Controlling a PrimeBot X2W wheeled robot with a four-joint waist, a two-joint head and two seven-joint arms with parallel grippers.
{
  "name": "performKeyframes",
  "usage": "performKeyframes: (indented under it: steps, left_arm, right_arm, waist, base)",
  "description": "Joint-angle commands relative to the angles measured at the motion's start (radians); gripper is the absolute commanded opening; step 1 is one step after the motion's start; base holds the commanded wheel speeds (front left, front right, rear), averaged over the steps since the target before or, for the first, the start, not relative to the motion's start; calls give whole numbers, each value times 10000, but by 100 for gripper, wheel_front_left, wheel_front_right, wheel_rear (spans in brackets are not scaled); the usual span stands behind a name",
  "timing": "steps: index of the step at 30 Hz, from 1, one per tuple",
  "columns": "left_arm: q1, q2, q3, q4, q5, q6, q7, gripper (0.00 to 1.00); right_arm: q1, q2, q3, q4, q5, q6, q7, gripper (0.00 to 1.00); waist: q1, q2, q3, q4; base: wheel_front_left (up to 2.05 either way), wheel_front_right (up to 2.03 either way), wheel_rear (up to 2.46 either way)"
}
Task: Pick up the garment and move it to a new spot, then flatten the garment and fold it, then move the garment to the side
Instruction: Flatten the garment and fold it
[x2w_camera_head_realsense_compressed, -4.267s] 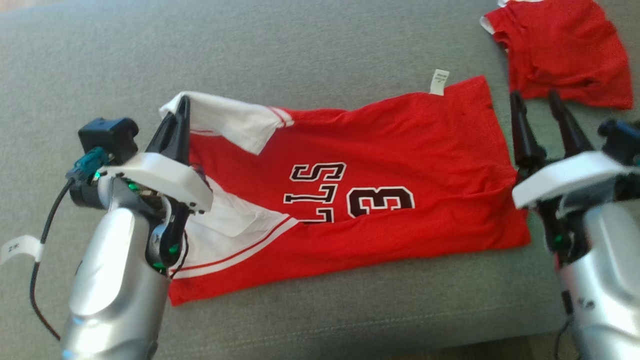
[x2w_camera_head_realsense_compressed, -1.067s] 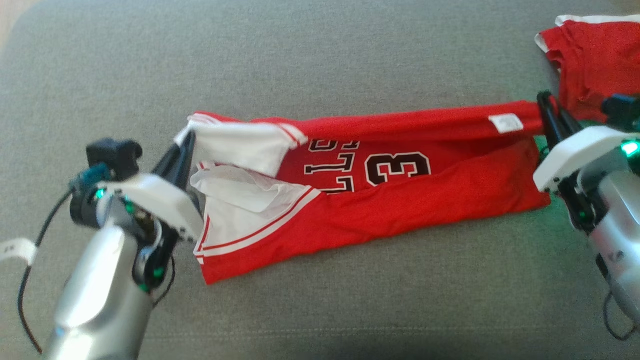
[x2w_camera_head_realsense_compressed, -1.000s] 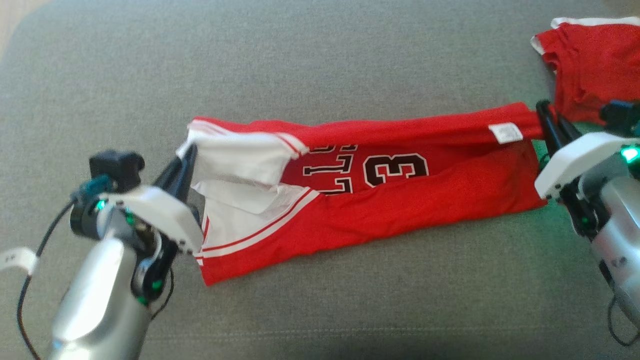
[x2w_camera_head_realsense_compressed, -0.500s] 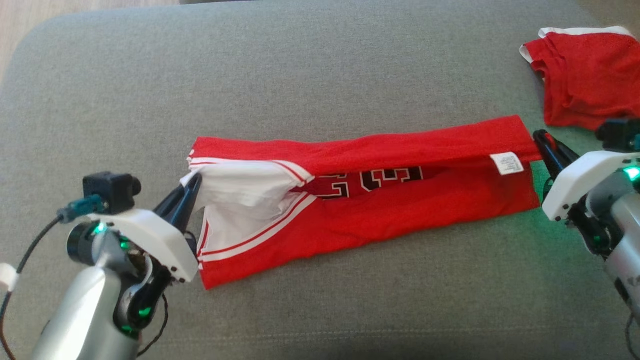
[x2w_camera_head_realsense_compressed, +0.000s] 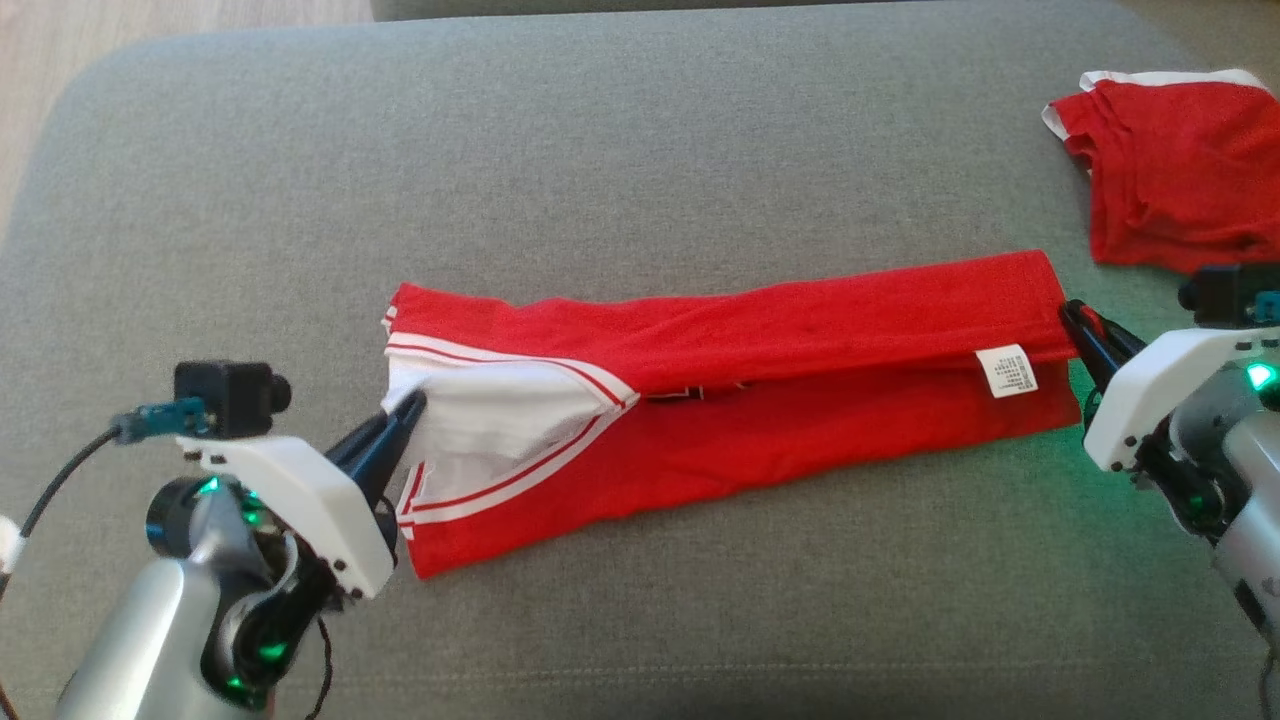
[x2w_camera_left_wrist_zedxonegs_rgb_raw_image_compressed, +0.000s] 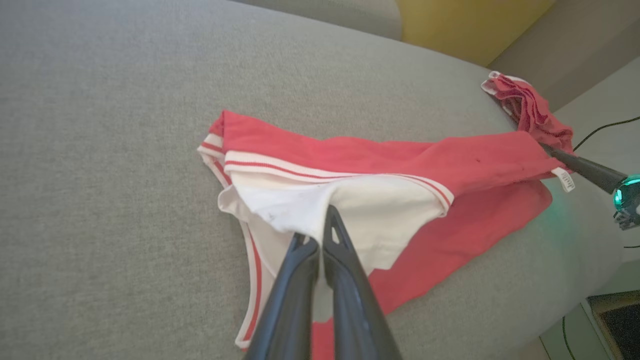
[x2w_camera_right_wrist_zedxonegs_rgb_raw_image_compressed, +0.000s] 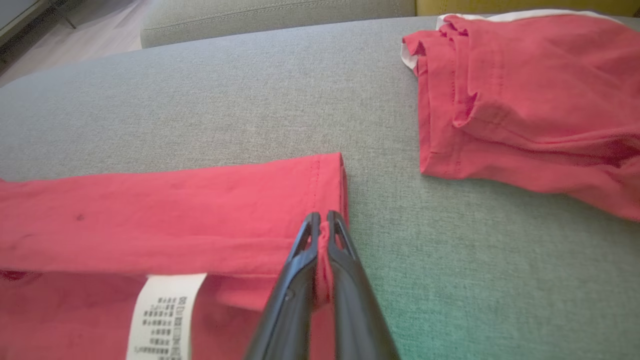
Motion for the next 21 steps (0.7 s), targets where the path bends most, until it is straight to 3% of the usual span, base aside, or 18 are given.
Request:
performKeyframes:
  steps: [1, 9, 10, 11, 12, 13, 14, 19, 21]
  left_arm:
    - [-224, 393, 406, -419, -106, 30, 237, 0]
    - [120, 516, -11, -317, 43, 79, 646, 0]
    - [144, 531, -91, -231, 102, 69, 674, 0]
    - [176, 501, -151, -154, 78, 40, 698, 15]
    - [204, 466, -190, -105, 20, -14, 701, 37]
    - [234, 455, -187, -59, 2, -22, 664, 85]
    - [257, 458, -153, -5, 23, 11, 586, 100]
    - [229, 501, 58, 169, 294, 219, 44, 100]
    - [126, 332, 331, 143, 327, 360, -592, 100]
  right_arm:
    - [68, -352, 44, -266, 113, 21, 44, 0]
    - [205, -451, 145, -251, 188, 21, 296, 0]
    - [218, -463, 138, -221, 186, 21, 299, 32]
    - [227, -467, 67, -132, 216, 21, 291, 100]
    - [231, -463, 11, -57, 226, 21, 279, 100]
    - [249, -448, -39, -11, 265, 21, 290, 100]
    - [266, -438, -111, 22, 317, 21, 276, 100]
    - [392, -473, -375, -69, 492, 21, 113, 100]
    - [492, -598, -700, -242, 524, 21, -426, 100]
  waist:
    - [0, -1, -28, -5]
    - [0, -1, -52, -31]
    - [0, -1, -48, -38]
    - [0, -1, -40, -45]
    - [0, -1, -32, -52]
    - [0, -1, -25, -61]
    - [0, -1, -21, -69]
    - [0, -1, -29, -68]
    - [0, -1, -70, -65]
  base:
    - [0, 0, 0]
    - [0, 0, 0]
    - [0, 0, 0]
    - [0, 0, 0]
    - [0, 0, 0]
    - [0, 0, 0]
    - [0, 0, 0]
    - [0, 0, 0]
    - [0, 0, 0]
